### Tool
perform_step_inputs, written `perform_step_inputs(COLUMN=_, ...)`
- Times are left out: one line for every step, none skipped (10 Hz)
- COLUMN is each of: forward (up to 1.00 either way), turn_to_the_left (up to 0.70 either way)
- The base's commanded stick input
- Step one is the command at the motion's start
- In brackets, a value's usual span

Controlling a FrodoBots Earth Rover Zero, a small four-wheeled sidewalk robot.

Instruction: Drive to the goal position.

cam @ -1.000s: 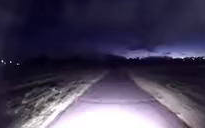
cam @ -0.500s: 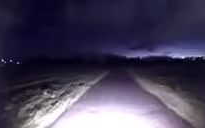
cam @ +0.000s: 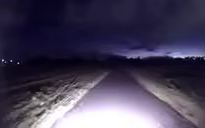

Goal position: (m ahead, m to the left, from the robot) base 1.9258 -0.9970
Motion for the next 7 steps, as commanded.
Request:
perform_step_inputs(forward=0.85, turn_to_the_left=-0.34)
perform_step_inputs(forward=0.85, turn_to_the_left=-0.34)
perform_step_inputs(forward=0.85, turn_to_the_left=-0.34)
perform_step_inputs(forward=0.85, turn_to_the_left=-0.34)
perform_step_inputs(forward=0.85, turn_to_the_left=-0.34)
perform_step_inputs(forward=0.85, turn_to_the_left=-0.34)
perform_step_inputs(forward=0.85, turn_to_the_left=-0.34)
